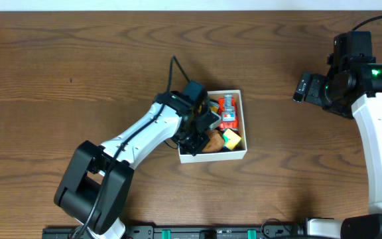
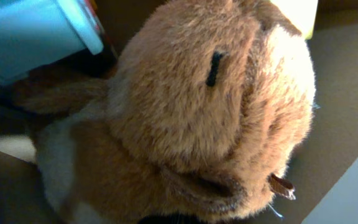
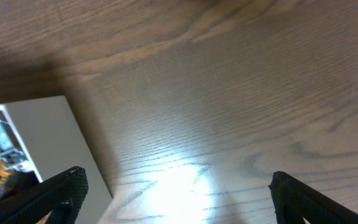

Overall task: Pack container
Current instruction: 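Push the plush toy down into the box front with the left gripper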

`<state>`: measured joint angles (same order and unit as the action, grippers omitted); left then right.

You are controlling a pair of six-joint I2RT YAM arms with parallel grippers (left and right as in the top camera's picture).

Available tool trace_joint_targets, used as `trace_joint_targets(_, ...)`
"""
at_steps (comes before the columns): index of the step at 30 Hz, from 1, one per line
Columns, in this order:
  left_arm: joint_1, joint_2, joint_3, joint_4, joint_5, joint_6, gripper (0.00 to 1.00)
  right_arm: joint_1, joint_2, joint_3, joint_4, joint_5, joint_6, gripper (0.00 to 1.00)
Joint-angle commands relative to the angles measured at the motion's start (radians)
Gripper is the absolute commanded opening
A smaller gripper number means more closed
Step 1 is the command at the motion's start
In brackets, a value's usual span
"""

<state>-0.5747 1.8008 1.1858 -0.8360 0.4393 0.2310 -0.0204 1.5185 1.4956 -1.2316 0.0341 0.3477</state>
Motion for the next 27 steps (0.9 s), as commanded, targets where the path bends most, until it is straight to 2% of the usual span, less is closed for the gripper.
trace_joint_targets(1,0.016,0.088,-0.079,-0.012,-0.107,-0.023,0.06,-0.006,-0.011,-0.001,0.001,0.011,-0.016,0.97)
trace_joint_targets(9,-0.028,0.054,-0.036,-0.02,-0.107,-0.023,0.06,-0.006,-0.011,-0.001,0.002,0.011,-0.016,0.97)
trace_joint_targets(21,-0.034,-0.241,0.011,-0.024,-0.111,-0.023,0.06,-0.006,-0.011,-0.001,0.013,0.011,-0.016,0.97)
trace_joint_targets(23,-0.033,-0.277,0.011,-0.023,-0.136,-0.023,0.06,-0.006,-0.011,-0.001,0.015,0.011,-0.016,0.97)
trace_joint_targets(27,-0.031,-0.333,0.011,-0.014,-0.287,-0.024,0.06,-0.006,-0.011,-0.001,0.02,0.012,-0.028,0.97)
